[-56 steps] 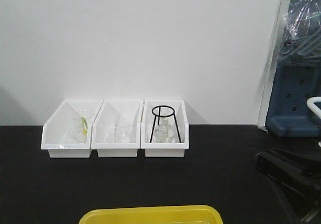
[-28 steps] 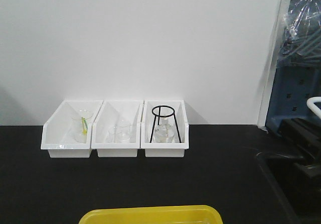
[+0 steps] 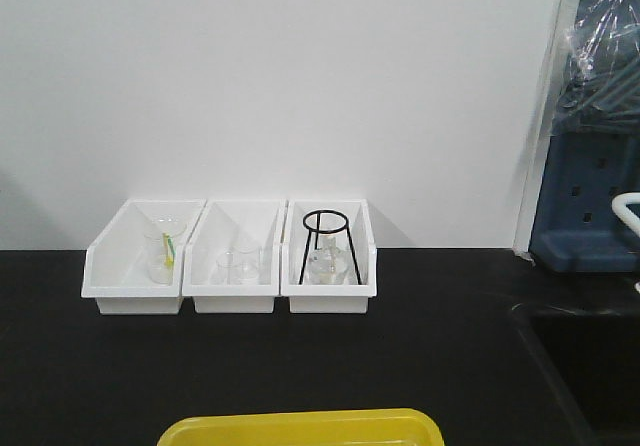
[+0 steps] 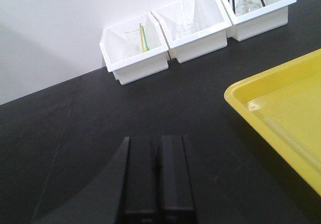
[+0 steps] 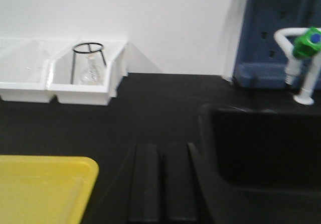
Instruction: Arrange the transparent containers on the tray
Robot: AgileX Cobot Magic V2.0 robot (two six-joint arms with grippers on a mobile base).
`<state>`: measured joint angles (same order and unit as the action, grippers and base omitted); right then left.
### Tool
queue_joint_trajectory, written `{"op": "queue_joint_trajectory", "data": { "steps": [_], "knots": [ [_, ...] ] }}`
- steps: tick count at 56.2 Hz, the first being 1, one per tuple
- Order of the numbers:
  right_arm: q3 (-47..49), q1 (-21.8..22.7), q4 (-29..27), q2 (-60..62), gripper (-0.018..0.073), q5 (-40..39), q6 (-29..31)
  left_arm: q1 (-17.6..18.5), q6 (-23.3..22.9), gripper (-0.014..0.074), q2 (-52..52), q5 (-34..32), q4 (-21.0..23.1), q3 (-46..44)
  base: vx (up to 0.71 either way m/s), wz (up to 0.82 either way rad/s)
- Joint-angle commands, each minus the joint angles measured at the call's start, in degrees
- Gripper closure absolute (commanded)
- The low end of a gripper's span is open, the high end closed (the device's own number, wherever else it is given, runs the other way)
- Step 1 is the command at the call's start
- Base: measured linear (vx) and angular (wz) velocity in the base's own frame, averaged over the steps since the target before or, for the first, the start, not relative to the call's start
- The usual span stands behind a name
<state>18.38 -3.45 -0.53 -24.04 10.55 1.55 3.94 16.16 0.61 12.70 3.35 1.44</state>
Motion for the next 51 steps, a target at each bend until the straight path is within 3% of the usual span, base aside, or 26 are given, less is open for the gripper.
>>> {"op": "queue_joint_trajectory", "data": {
  "steps": [1,15,19,51],
  "knots": [
    [-5.4,3.3,3.7,5.1,0.0572,-7.0,-0.1,-0.1,-0.1,0.0596,1.4,-4.5,0.1,2.3,0.0,0.0],
    [-20.8,4.3,5.4,21.3,0.0572,-10.5,-0.1,-0.1,0.0,0.0596,1.4,-4.5,0.1,2.3,0.0,0.0],
    [-20.6,4.3,5.1,25.5,0.0572,-6.2,-0.1,-0.1,0.0,0.0596,1.4,-4.5,0.1,2.3,0.0,0.0],
    [-20.6,4.3,2.5,24.9,0.0572,-7.1,-0.7,-0.1,0.0,0.0596,1.4,-4.4,0.1,2.3,0.0,0.0]
  ]
}}
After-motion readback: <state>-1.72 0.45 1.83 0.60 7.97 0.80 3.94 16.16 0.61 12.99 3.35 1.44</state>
